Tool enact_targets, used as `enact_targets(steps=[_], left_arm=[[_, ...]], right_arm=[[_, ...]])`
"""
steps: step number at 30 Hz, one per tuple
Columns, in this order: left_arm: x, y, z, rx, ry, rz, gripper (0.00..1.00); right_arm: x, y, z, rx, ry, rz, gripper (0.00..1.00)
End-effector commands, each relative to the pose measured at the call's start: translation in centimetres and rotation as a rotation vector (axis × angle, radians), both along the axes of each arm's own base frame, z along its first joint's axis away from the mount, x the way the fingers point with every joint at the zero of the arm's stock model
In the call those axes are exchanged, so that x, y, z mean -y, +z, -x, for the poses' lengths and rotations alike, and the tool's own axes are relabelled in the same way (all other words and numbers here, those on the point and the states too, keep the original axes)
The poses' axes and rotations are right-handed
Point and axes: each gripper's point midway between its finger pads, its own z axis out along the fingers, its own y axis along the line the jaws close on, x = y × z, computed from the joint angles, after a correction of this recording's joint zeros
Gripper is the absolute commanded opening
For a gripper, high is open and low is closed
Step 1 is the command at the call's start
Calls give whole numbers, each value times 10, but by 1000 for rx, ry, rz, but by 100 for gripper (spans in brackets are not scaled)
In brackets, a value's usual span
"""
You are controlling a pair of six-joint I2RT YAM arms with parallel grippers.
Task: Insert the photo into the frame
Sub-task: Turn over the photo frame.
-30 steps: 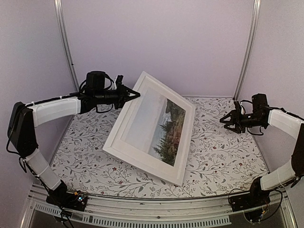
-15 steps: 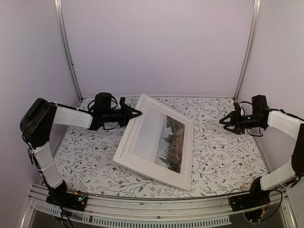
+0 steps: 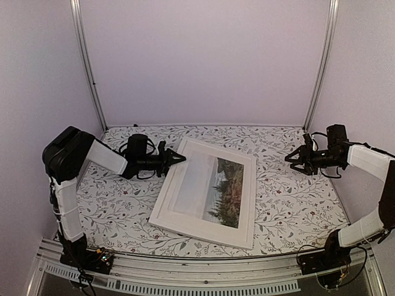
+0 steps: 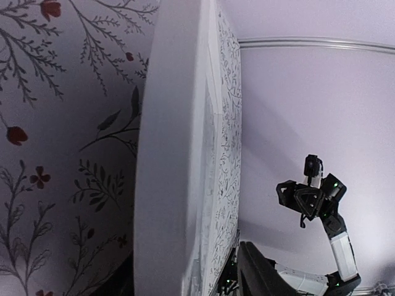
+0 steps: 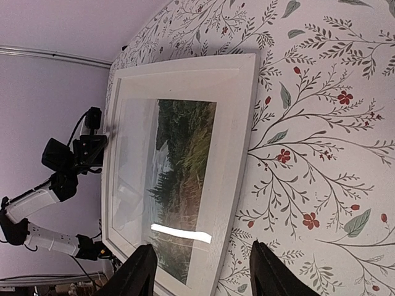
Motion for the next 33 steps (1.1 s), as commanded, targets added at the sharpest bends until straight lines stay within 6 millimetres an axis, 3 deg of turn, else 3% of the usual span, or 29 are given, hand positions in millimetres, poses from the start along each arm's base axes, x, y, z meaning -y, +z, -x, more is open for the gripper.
enact_targets(steps=[1, 7, 14, 18, 23, 25, 30, 33], left_arm=[[-15, -5, -4, 41, -35, 7, 51], [-46, -23, -12, 48, 0, -156, 61], [-89, -8, -30, 145, 74, -523, 75], [-123, 24, -39, 238, 171, -766, 80], [-154, 80, -29, 380, 298, -983, 94], [-166, 100, -23, 422, 353, -1025, 99], [-200, 152, 2, 532, 499, -1069, 100], [-212, 177, 20, 615, 565, -1046, 100]], right_arm=[[0, -5, 0, 10, 8, 3, 55], [11, -12, -4, -3, -29, 87, 55], [36, 0, -11, 56, -104, 257, 59], [47, 16, -13, 119, -141, 325, 65], [54, 38, -17, 195, -178, 388, 73], [60, 44, -20, 202, -206, 428, 76], [72, 58, -24, 238, -254, 495, 81], [82, 73, -23, 289, -311, 565, 90]])
